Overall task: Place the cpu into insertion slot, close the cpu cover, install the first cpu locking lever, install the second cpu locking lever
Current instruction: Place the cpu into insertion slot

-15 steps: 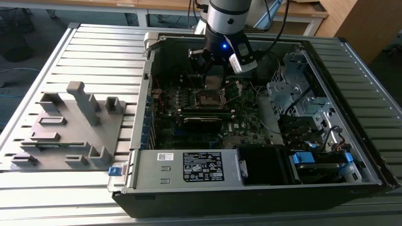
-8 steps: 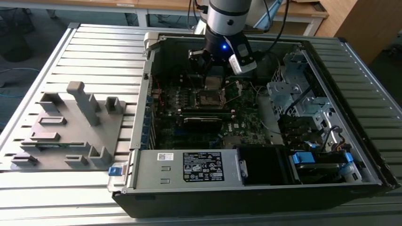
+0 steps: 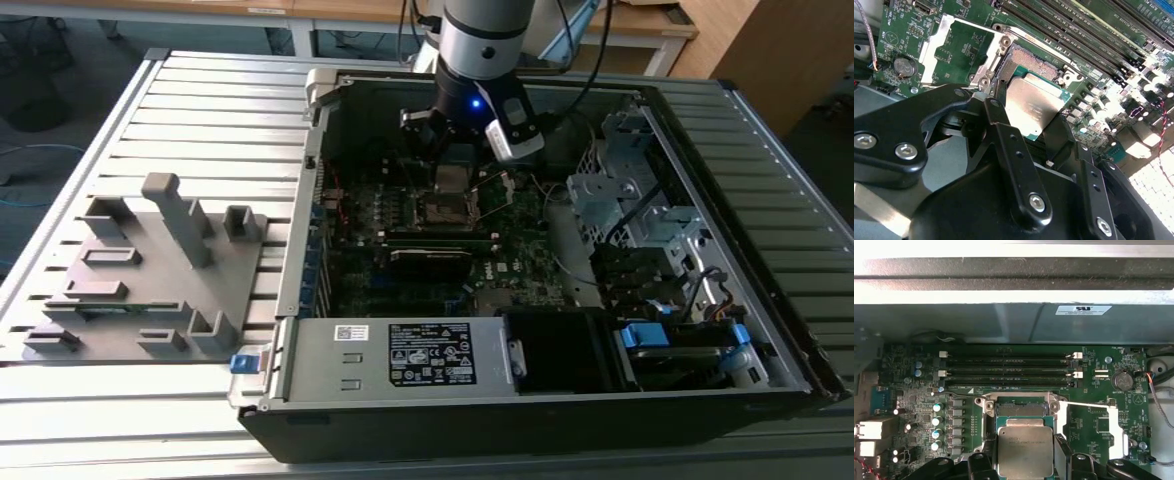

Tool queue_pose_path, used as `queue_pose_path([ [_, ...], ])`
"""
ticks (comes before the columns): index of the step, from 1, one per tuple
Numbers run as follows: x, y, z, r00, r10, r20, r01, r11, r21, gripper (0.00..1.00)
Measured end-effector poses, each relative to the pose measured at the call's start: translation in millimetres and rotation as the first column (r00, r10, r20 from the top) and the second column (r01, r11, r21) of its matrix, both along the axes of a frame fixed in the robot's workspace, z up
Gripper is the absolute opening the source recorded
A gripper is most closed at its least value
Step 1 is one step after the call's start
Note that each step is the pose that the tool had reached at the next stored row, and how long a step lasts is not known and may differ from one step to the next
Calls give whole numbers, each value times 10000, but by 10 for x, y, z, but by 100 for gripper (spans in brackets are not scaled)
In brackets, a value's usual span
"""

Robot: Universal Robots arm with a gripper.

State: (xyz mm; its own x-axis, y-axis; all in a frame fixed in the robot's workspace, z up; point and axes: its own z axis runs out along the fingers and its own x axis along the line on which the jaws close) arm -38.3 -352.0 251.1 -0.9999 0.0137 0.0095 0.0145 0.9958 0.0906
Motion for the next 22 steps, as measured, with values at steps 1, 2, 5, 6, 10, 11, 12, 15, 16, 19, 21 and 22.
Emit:
queue_pose_path([
  [1, 0, 0, -1, 10000, 0, -1, 0, 10000, -3, 54],
  [2, 0, 0, -3, 10000, 0, 0, 0, 10000, -2, 54],
  [5, 0, 0, -8, 10000, 0, 0, 0, 10000, 0, 54],
  [6, 0, 0, -8, 10000, 0, 2, 0, 10000, 2, 54],
  [10, 0, 1, -7, 10000, 0, 0, 0, 10000, 0, 54],
  [11, 0, 2, -8, 10000, 0, 1, 0, 10000, 0, 54],
  [12, 0, 3, -10, 10000, 0, 1, 0, 10000, 1, 54],
  [15, 0, 9, -13, 10000, 0, 1, 0, 10000, -1, 54],
  [16, 0, 9, -14, 10000, 0, 0, 0, 10000, -1, 54],
  [19, 0, 10, -20, 10000, 0, 2, 0, 10000, 2, 54],
  [21, 0, 10, -28, 10000, 0, 1, 0, 10000, 1, 54],
  [22, 0, 9, -32, 10000, 0, 0, 0, 10000, 1, 54],
])
